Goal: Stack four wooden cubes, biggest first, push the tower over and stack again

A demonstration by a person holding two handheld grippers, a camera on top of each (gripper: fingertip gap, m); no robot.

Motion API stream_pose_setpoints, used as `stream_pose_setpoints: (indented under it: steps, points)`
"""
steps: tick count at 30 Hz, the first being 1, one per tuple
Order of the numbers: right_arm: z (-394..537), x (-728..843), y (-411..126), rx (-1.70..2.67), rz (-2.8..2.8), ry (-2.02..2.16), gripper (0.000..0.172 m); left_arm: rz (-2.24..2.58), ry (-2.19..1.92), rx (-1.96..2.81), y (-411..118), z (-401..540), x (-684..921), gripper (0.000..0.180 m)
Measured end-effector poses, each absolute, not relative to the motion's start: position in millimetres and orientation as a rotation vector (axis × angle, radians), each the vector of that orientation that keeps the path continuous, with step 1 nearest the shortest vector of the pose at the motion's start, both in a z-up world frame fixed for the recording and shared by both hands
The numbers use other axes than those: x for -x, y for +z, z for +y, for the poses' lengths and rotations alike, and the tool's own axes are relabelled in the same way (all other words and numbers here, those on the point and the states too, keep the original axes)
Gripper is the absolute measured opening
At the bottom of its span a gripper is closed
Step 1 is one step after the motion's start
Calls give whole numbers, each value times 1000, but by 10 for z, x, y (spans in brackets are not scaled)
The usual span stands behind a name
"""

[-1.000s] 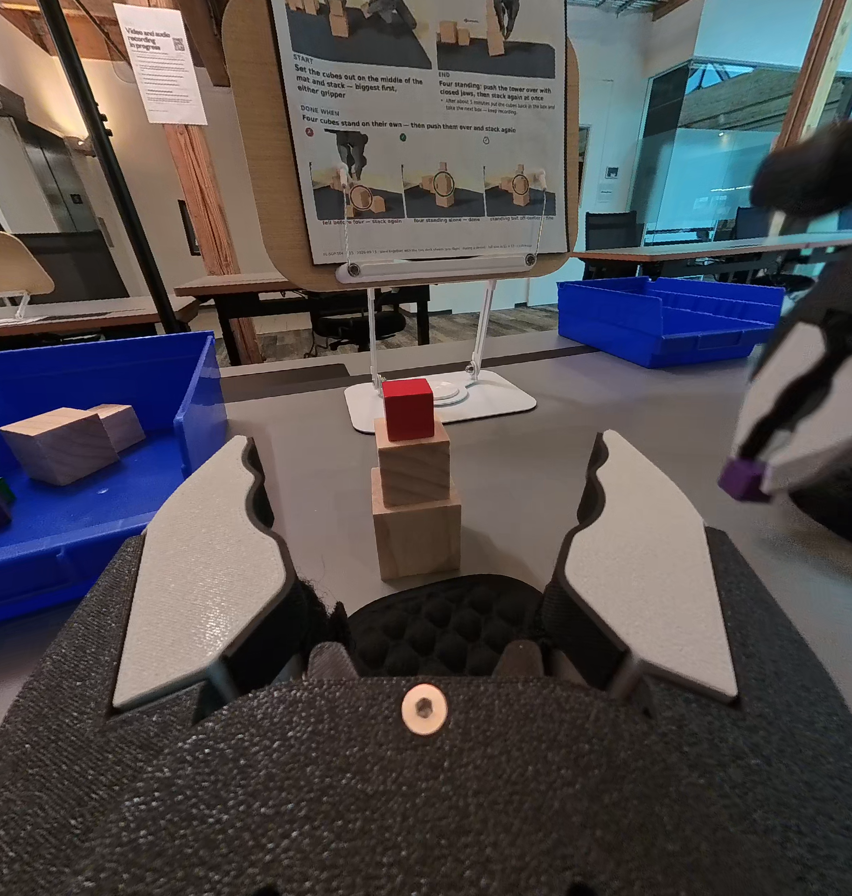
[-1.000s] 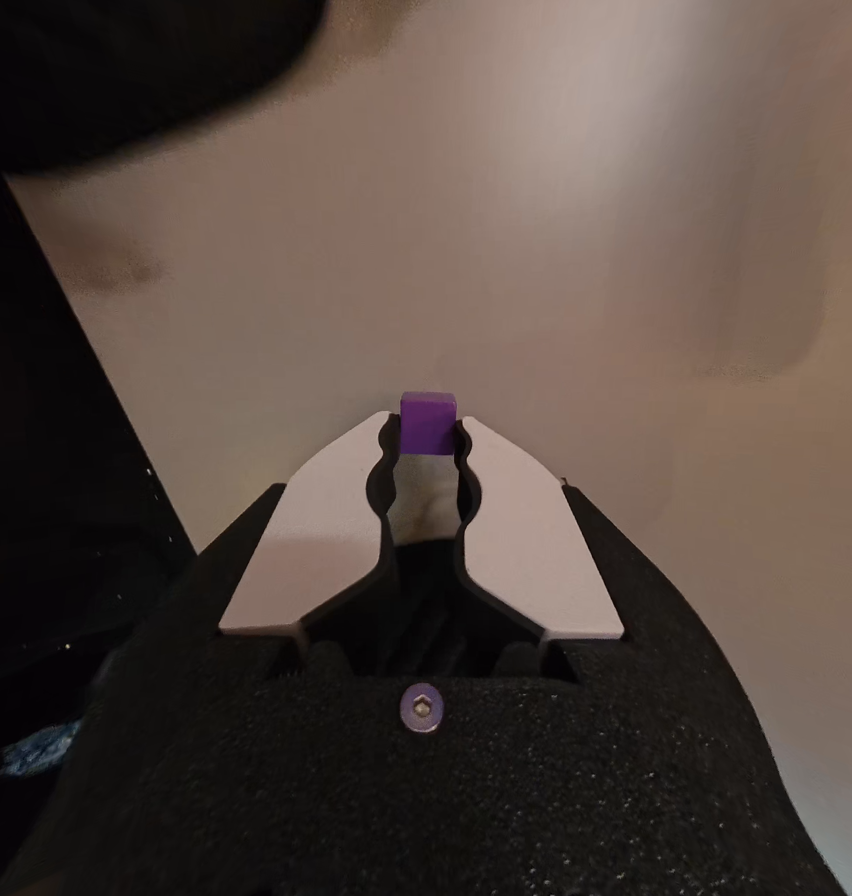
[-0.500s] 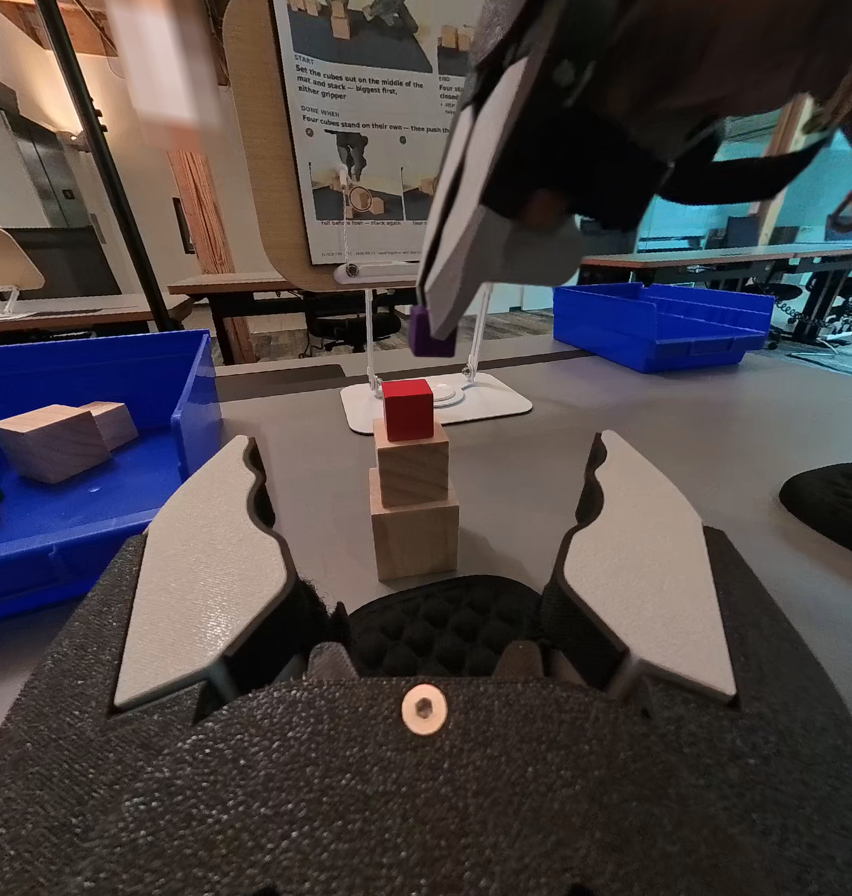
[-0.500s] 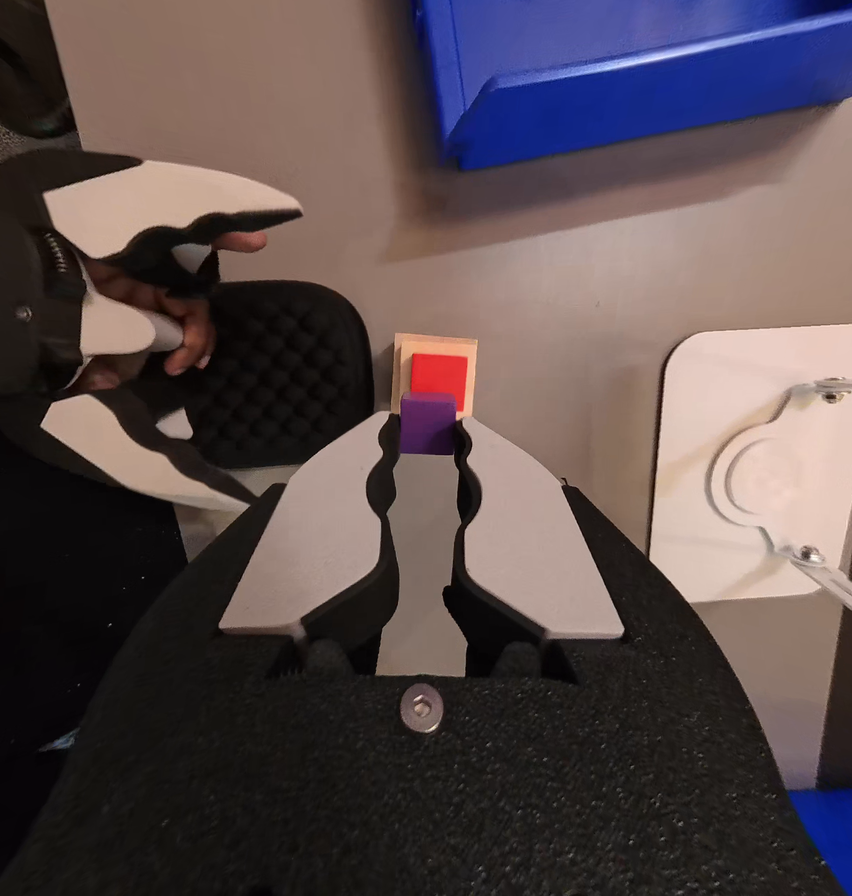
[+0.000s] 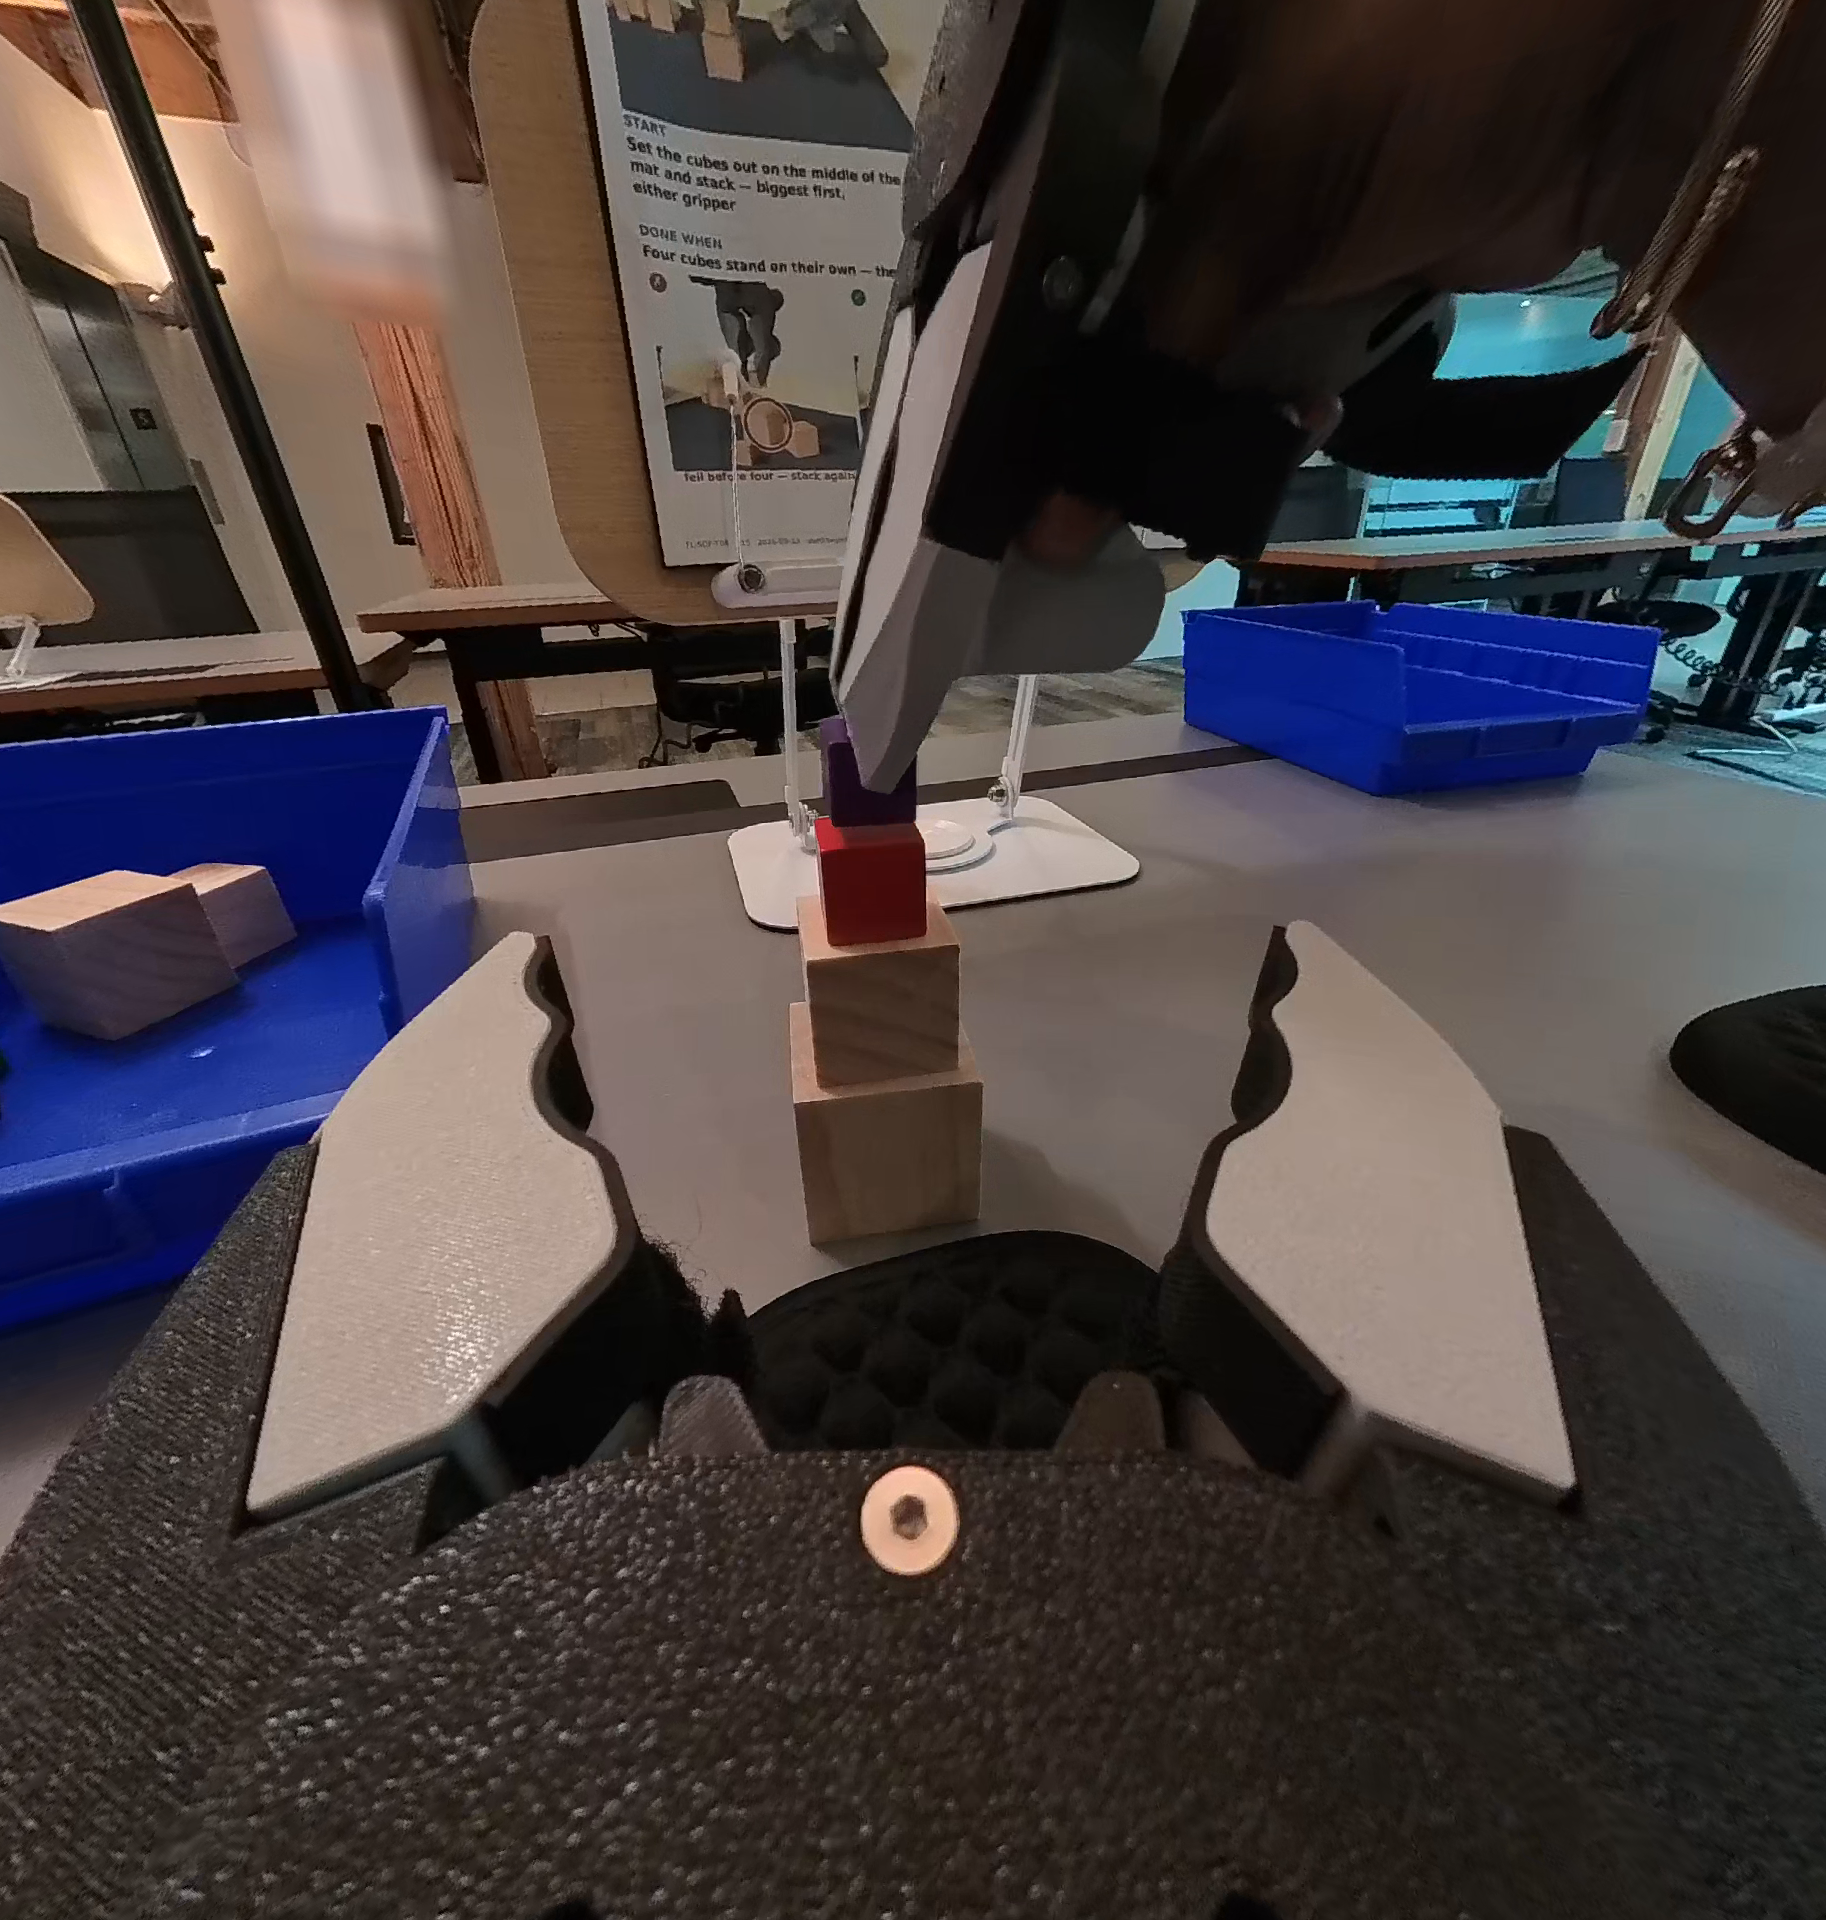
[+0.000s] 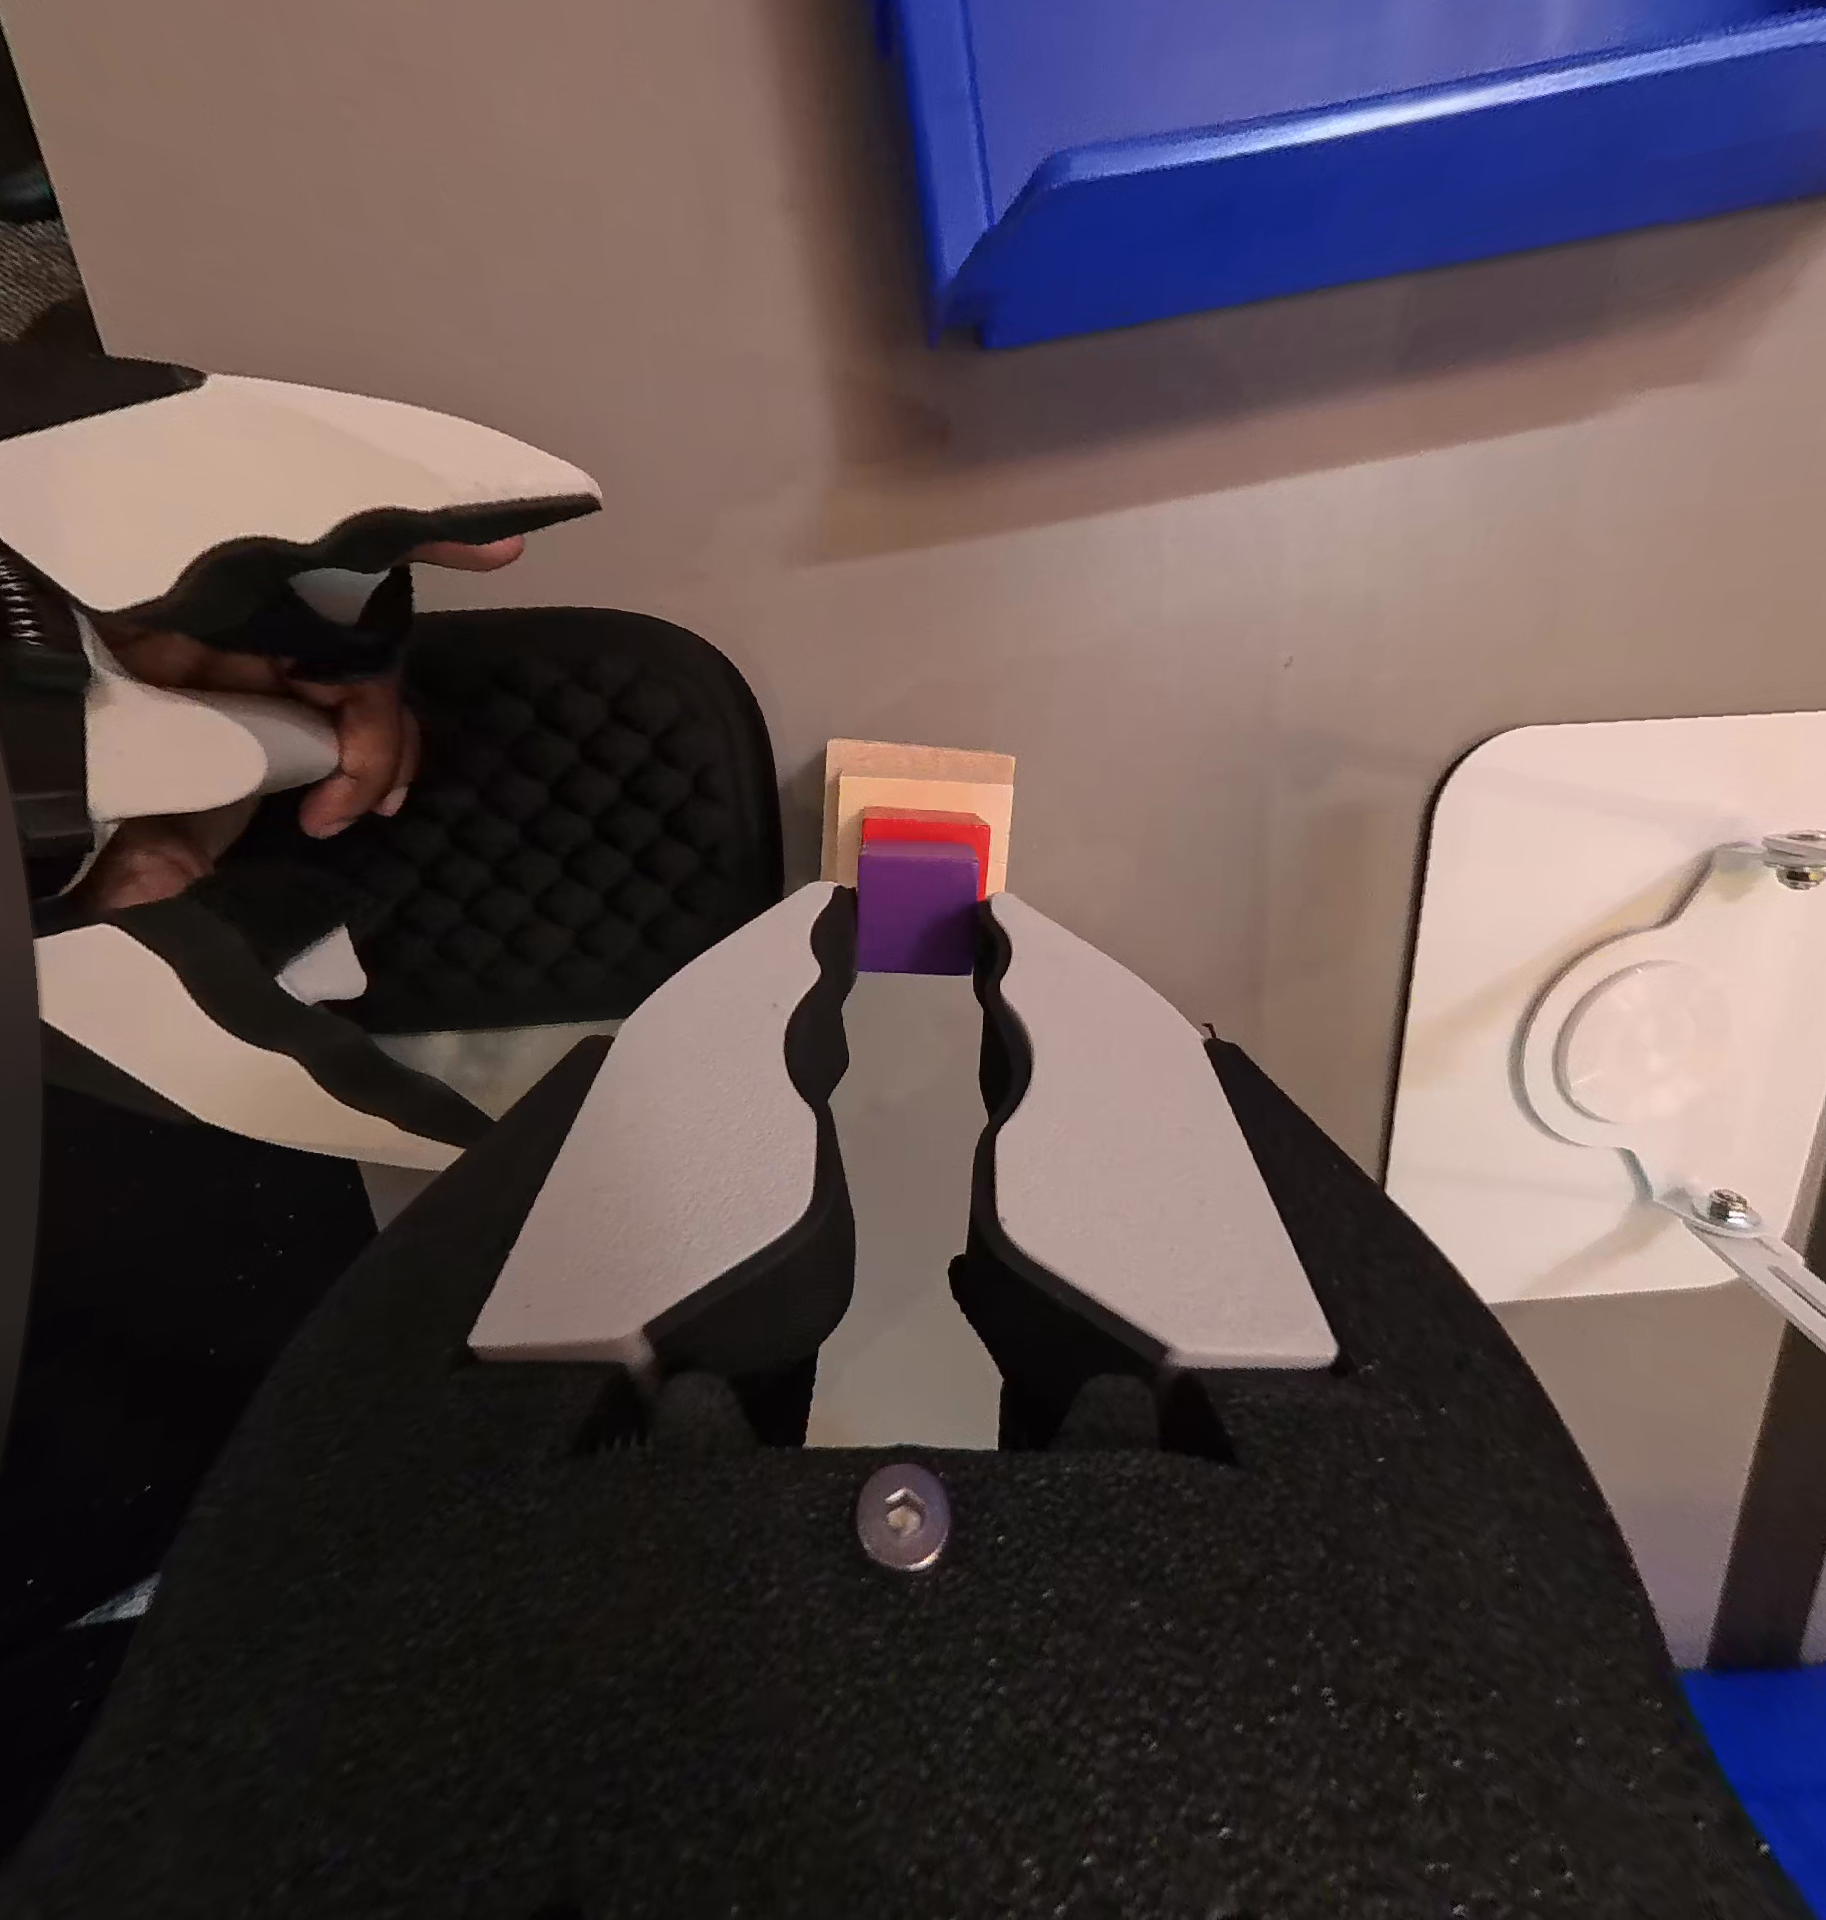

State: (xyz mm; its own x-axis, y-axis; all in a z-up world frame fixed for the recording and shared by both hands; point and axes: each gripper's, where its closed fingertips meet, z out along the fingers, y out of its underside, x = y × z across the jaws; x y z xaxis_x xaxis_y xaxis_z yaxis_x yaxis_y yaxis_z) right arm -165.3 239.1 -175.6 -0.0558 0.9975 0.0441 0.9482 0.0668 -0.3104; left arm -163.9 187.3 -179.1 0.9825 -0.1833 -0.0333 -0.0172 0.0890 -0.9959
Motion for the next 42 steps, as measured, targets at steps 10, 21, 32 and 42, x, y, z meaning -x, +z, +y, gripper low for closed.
stream_pose_setpoints:
  steps: [10,21,32,42]
  points:
    - [2419,1641,-1801,1986,-2093,246,21,164,-128,1476,-1786,1872,1638,122]
    - [2416,1665,-1792,1991,-2073,275,28,166,-129,1478,-1785,1874,1627,122]
    - [2507,1663,-1490,1841,-1878,404,45,168,-134,1480,-1796,1840,1595,121]
    - [2426,750,-1408,1453,-1407,756,144,176,-114,1476,-1794,1855,1629,121]
